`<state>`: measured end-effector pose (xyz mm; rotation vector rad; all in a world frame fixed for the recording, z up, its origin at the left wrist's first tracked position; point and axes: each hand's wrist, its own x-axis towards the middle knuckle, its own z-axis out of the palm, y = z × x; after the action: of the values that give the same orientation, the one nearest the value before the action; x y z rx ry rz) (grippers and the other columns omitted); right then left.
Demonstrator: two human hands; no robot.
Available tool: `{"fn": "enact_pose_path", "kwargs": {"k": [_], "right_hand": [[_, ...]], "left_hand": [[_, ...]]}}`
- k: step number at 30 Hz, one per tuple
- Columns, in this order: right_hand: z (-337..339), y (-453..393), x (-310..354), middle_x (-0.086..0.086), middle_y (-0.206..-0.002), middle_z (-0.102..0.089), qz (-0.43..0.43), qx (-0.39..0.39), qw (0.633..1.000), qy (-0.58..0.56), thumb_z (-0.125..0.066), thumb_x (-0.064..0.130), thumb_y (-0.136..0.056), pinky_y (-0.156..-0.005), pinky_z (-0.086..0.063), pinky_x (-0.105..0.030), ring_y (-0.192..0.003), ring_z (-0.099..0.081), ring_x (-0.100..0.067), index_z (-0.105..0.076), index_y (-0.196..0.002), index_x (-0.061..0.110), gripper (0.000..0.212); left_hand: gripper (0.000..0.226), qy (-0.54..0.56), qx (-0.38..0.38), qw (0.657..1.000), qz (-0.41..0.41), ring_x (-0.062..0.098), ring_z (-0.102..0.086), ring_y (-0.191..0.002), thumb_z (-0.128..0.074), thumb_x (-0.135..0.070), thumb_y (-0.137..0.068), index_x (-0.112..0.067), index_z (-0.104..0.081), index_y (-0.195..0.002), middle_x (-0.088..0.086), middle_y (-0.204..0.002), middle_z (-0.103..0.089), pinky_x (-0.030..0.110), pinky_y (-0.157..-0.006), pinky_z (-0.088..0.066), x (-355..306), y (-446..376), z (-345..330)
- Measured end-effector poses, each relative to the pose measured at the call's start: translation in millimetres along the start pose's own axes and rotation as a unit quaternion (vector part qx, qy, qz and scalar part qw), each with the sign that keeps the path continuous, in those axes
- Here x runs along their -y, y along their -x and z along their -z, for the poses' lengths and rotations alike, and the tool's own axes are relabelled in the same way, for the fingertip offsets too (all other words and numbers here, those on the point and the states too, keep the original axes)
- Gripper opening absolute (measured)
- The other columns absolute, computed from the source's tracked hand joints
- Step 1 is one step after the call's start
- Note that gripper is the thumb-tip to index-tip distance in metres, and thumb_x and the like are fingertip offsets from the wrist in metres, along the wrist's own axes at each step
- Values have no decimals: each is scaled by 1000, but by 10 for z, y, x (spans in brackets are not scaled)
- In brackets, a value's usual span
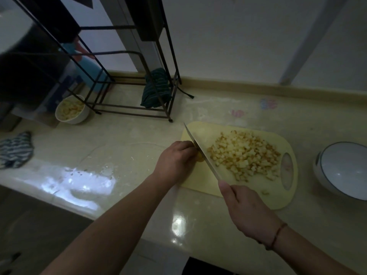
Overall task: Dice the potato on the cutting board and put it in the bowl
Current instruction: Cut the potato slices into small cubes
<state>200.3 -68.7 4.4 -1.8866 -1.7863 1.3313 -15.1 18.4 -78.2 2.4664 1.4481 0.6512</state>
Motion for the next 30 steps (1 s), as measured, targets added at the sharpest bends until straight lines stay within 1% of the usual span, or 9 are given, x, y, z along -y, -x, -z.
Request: {"fn": "enact_pose_path", "kwargs": {"k": [4, 8, 10, 14, 17, 19, 22, 25, 30], "right_hand": [[-44, -24, -20, 3, -45, -43, -15, 14, 1000, -17, -29, 55, -95, -45, -31, -18, -39, -44, -4, -38, -55, 15, 57], [-99, -236, 41, -4, -52, -42, -35, 45, 996, -63, -27, 55, -97, -30, -25, -14, -29, -35, -4, -41, -63, 13, 56], [-121, -313, 67, -4, -53, -40, -25, 41, 996, -69, -27, 53, -98, -28, -22, -13, -29, -33, -4, -41, -64, 13, 55], [-98, -272, -41, -3, -53, -44, -14, 23, 998, -54, -25, 58, -94, -35, -27, -14, -33, -38, -4, -45, -64, 11, 59], [-96, -218, -95, -2, -51, -46, -20, 13, 998, -55, -23, 62, -90, -42, -30, -22, -34, -40, -4, -44, -60, 13, 61], [-112, -217, -65, -2, -50, -47, -14, 10, 998, -56, -25, 59, -92, -43, -31, -23, -36, -42, -5, -44, -58, 13, 60], [-118, -210, 26, -2, -50, -49, 10, -8, 999, -49, -30, 53, -95, -48, -35, -27, -43, -44, -8, -43, -55, 13, 58], [-98, -171, 71, 1, -45, -45, 29, -25, 998, -42, -29, 55, -92, -48, -32, -20, -44, -44, -7, -40, -51, 15, 58], [-95, -130, 101, 1, -45, -44, 24, -22, 999, -38, -31, 54, -94, -46, -32, -18, -42, -43, -6, -39, -52, 16, 57]], "left_hand": [[16, 2, -15, 1000, -10, 30, -67, -87, -77, -13, -84, -7, -78, -99, 10, -100, -72, 36, -72, -55, -2, 1, 10], [20, -1, -19, 1000, -11, 28, -65, -82, -70, -20, -87, -7, -78, -101, 8, -92, -71, 31, -72, -49, 2, 17, -1], [20, -5, -19, 1000, -2, 28, -64, -81, -70, -19, -87, -7, -77, -101, 8, -91, -70, 33, -69, -50, -3, 20, -8], [24, 0, -11, 1000, 11, 28, -63, -81, -62, -26, -89, -9, -77, -99, 7, -91, -69, 33, -66, -53, 5, 34, -12], [27, 4, -5, 1000, 12, 28, -62, -82, -59, -27, -89, -9, -77, -99, 7, -92, -69, 33, -69, -50, 0, 24, 6], [30, 4, -2, 1000, 9, 30, -65, -83, -56, -26, -89, -8, -78, -100, 9, -95, -70, 32, -70, -51, -21, 11, 29], [32, 0, 19, 1000, -9, 32, -68, -85, -55, -24, -90, -5, -78, -102, 13, -100, -71, 32, -68, -57, -5, 2, 80], [31, -9, 32, 999, -12, 33, -69, -84, -55, -22, -89, -4, -78, -99, 15, -99, -71, 37, -66, -59, 11, -15, 117], [33, -17, 45, 999, -7, 31, -70, -86, -51, -22, -87, -7, -78, -99, 10, -101, -74, 39, -64, -60, -7, -17, 141]]}}
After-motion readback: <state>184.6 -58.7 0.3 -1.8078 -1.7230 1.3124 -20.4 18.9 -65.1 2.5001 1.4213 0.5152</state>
